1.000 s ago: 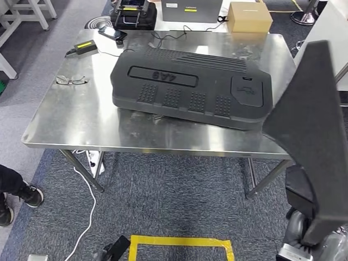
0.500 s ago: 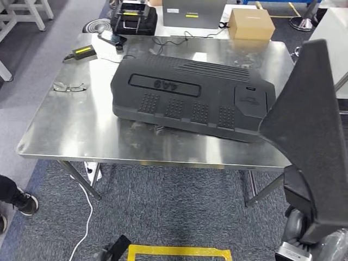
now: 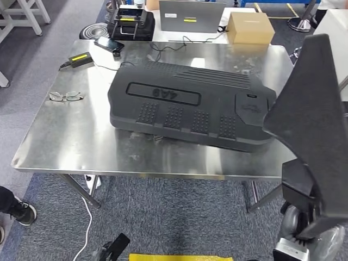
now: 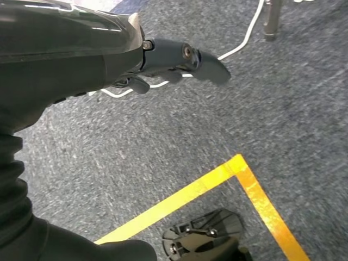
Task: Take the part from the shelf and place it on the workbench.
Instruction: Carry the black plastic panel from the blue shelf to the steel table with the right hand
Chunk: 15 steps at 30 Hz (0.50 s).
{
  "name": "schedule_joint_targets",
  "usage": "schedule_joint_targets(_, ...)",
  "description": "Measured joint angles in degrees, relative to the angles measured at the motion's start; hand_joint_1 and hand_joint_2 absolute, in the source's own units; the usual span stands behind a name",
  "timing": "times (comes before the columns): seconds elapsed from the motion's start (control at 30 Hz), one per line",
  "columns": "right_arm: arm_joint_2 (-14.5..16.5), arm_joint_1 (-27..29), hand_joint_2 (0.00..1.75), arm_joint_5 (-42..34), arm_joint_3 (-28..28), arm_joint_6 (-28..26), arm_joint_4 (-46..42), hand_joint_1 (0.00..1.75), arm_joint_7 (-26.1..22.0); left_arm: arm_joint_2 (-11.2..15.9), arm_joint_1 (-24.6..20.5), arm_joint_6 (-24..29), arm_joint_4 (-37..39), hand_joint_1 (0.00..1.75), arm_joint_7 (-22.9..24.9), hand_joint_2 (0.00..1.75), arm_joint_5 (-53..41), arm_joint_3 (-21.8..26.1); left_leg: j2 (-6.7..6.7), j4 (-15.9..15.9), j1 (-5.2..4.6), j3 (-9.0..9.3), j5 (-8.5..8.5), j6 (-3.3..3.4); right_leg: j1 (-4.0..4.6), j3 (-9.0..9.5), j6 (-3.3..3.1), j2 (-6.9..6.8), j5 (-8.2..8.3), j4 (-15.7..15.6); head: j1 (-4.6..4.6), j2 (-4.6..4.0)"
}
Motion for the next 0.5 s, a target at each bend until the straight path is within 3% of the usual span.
schedule_joint_targets(0.1, -0.2, -0.5, 1.75, -0.3, 0.2, 0.0, 0.2, 1.75, 0.3, 0.0, -0.1, 0.3, 0.0, 0.0, 0.2, 1.75, -0.2, 0.0, -0.01, -0.2, 0.1, 0.23, -0.31, 1.28, -0.18, -0.49, 0.63, -0.22, -1.27, 1.4, 0.09, 0.0)
schedule_joint_targets(0.13, -0.3, -0.7, 1.75, -0.3, 0.3, 0.0, 0.2, 1.75, 0.3, 0.0, -0.2, 0.3, 0.0, 0.0, 0.2, 1.75, -0.3, 0.0, 0.01, -0.3, 0.15, 0.43, -0.43, 1.61, -0.2, -1.76, 0.8, -0.27, -2.59, 4.1, 0.12, 0.0)
schedule_joint_targets(0.2, -0.5, -1.0, 1.75, -0.4, 0.6, 0.0, 0.4, 1.75, 0.4, 0.1, -0.3, 0.4, 0.0, 0.0, 0.2, 1.75, -0.6, 0.0, 0.05, -0.3, -0.02, 0.7, -0.81, 2.06, -0.19, -6.28, 0.95, -0.31, -5.55, 12.1, 0.16, 0.0)
schedule_joint_targets(0.23, -0.6, -1.1, 1.75, -0.4, 0.7, 0.0, 0.6, 1.75, 0.4, 0.1, -0.4, 0.3, 0.0, 0.0, 0.2, 1.75, -0.7, 0.0, 0.03, -0.3, -0.16, 0.87, -1.01, 2.22, -0.18, -8.62, 0.91, -0.31, -6.27, 15.6, 0.15, 0.0)
schedule_joint_targets(0.27, -0.7, -1.2, 1.75, -0.4, 0.8, 0.0, 0.8, 1.75, 0.4, 0.1, -0.4, 0.3, 0.0, 0.0, 0.2, 1.75, -0.7, 0.0, -0.03, -0.3, -0.3, 1.13, -1.25, 2.31, -0.15, -10.17, 0.76, -0.31, -5.79, 17.2, 0.15, 0.0)
schedule_joint_targets(0.3, -0.8, -1.3, 1.75, -0.4, 1.0, 0.0, 1.0, 1.75, 0.5, 0.1, -0.4, 0.3, 0.0, 0.0, 0.2, 1.75, -0.7, 0.0, -0.11, -0.3, -0.43, 1.52, -1.53, 2.36, -0.07, -10.64, 0.51, -0.3, -4.12, 16.5, 0.15, 0.0)
schedule_joint_targets(0.4, -1.2, -2.0, 1.75, -0.3, 1.4, 0.0, 1.6, 1.75, 0.5, 0.1, -0.4, 0.2, 0.0, 0.0, 0.3, 1.75, -0.7, -0.1, -0.31, -0.4, -0.74, 2.9, -2.52, 2.1, 0.63, -7.89, -0.95, -0.33, 3.15, 6.9, 0.12, 0.0)
schedule_joint_targets(0.43, -1.3, -2.3, 1.75, -0.2, 1.6, 0.0, 1.7, 1.75, 0.5, 0.1, -0.5, 0.3, 0.0, 0.0, 0.4, 1.75, -0.7, -0.1, -0.31, -0.4, -0.74, 3.08, -2.72, 1.86, 0.95, -7.09, -1.4, -0.36, 4.15, 4.6, 0.11, 0.0)
schedule_joint_targets(0.5, -1.4, -2.5, 1.75, -0.1, 1.7, 0.0, 2.0, 1.75, 0.6, 0.1, -0.6, 0.4, 0.0, 0.0, 0.6, 1.75, -0.7, -0.1, -0.26, -0.6, -0.68, 3.06, -2.87, 1.27, 1.4, -6.61, -1.95, -0.38, 3.98, 3.0, 0.02, 0.0)
